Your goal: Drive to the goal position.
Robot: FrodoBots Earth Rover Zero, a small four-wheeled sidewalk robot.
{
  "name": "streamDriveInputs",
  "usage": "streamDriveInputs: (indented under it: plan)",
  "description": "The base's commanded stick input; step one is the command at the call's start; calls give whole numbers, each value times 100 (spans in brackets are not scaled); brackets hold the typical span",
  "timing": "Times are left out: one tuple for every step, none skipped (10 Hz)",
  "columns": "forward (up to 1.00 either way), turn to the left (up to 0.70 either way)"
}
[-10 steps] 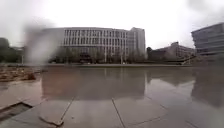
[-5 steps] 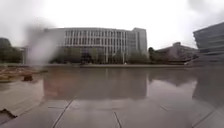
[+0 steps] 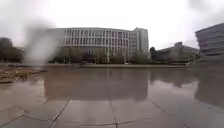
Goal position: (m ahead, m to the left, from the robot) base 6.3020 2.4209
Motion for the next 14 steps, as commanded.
streamDriveInputs:
  plan:
    - [70, 35]
    - [70, 27]
    - [70, 1]
    - [70, 0]
    - [70, 0]
    - [70, 1]
    - [70, 2]
    - [70, 12]
    - [70, 34]
    - [70, 35]
    - [70, 26]
    - [70, 9]
    - [70, 0]
    - [70, 0]
